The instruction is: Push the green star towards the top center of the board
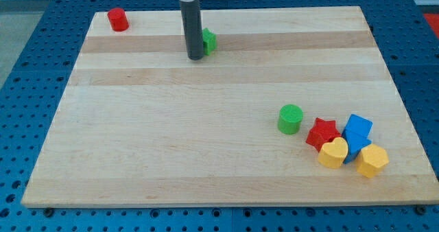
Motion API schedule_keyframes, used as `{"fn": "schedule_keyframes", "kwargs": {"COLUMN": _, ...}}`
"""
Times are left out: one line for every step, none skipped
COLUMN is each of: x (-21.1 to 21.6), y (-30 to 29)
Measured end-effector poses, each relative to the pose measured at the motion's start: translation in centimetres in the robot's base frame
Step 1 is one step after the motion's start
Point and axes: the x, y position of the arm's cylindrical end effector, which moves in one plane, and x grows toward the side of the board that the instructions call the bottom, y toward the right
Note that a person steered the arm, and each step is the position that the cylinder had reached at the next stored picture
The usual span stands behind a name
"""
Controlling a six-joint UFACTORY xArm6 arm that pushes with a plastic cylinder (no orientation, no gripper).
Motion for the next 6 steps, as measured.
{"fn": "schedule_keyframes", "kwargs": {"x": -0.1, "y": -2.3}}
{"fn": "schedule_keyframes", "kwargs": {"x": -0.5, "y": -1.8}}
{"fn": "schedule_keyframes", "kwargs": {"x": -2.3, "y": 0.3}}
{"fn": "schedule_keyframes", "kwargs": {"x": -3.9, "y": 2.0}}
{"fn": "schedule_keyframes", "kwargs": {"x": -5.0, "y": 3.5}}
{"fn": "schedule_keyframes", "kwargs": {"x": -6.1, "y": 4.2}}
